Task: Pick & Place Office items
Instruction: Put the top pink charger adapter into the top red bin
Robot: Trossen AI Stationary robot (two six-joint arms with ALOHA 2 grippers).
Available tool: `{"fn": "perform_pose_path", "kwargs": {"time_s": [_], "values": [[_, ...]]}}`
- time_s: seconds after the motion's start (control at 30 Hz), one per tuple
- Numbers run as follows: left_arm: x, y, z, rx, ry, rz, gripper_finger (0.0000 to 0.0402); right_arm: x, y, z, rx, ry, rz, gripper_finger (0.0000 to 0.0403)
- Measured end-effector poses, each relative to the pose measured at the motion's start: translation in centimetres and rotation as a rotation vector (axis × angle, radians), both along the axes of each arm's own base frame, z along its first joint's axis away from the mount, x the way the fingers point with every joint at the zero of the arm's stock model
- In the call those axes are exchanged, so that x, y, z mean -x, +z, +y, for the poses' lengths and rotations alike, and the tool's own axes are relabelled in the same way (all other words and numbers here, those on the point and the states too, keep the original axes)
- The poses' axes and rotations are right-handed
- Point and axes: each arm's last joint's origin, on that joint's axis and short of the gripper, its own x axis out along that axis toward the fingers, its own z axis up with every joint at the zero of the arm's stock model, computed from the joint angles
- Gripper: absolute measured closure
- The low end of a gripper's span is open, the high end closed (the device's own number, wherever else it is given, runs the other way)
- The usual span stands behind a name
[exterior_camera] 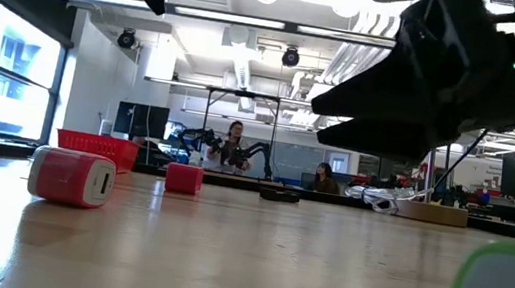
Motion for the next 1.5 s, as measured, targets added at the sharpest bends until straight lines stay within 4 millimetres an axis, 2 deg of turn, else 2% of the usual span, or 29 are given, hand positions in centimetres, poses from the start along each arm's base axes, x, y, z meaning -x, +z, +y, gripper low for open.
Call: {"fn": "perform_pose_path", "kwargs": {"time_s": [0.17, 0.3, 0.47, 0.8, 0.97, 1.17, 1.5], "values": [[-1.2, -1.1, 0.6, -0.082, -0.035, 0.049, 0.0203, 0.3, 0.0, 0.6, -0.011, 0.009, 0.000, 0.0118], [-2.6, -2.6, 0.9, -0.144, -0.097, 0.118, 0.0203, 0.4, -0.2, 0.7, -0.029, 0.002, 0.009, 0.0118], [-4.5, -4.7, 1.5, -0.157, -0.085, 0.184, 0.0203, 0.4, -0.2, 0.6, -0.030, -0.001, 0.012, 0.0118], [-7.1, -7.7, 4.3, -0.165, -0.047, 0.253, 0.0203, 0.5, -0.3, 0.6, -0.021, -0.001, 0.027, 0.0118], [-8.0, -8.8, 5.9, -0.092, -0.083, 0.254, 0.0203, 0.5, -0.3, 0.6, -0.021, -0.001, 0.028, 0.0118], [-8.5, -9.6, 7.9, -0.075, -0.038, 0.260, 0.0203, 0.5, -0.3, 0.6, -0.021, -0.001, 0.028, 0.0118], [-8.9, -10.9, 9.9, 0.017, -0.034, 0.281, 0.0203, 0.5, -0.4, 0.6, -0.018, -0.001, 0.035, 0.0118]]}}
